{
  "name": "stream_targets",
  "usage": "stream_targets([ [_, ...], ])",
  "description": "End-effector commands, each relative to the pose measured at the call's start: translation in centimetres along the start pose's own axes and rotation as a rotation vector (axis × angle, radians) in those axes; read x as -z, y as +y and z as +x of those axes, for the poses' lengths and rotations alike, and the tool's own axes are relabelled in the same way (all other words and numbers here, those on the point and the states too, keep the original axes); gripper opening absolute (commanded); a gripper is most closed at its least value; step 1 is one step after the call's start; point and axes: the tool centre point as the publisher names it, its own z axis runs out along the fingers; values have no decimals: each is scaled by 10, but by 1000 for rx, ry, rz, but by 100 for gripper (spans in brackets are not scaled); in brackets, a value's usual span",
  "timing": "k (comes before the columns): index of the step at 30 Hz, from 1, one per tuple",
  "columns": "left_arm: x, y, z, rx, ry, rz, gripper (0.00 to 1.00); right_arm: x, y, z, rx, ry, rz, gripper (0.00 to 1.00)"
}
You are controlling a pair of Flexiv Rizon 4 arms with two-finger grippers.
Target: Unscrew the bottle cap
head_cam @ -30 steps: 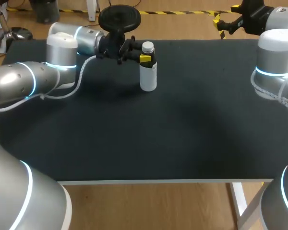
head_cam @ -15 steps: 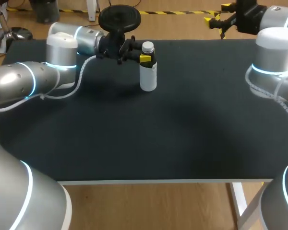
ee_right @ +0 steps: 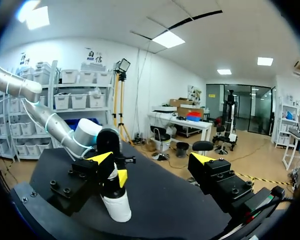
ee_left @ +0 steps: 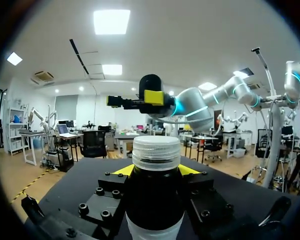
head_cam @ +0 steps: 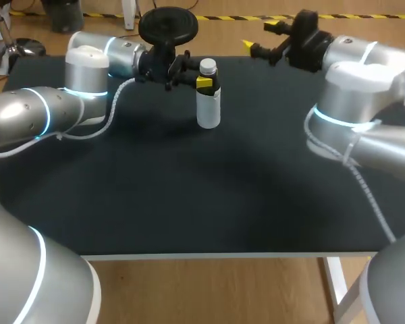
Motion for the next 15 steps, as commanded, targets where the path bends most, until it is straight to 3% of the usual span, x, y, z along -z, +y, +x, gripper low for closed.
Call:
stream_targets([
  [1,-1,-2,2,0,-6,-4,0,-18,-6,15,-1,-66,-93,100],
  [15,-1,-2,2,0,-6,-4,0,-58,-20,61,-22,-4,-57,100],
])
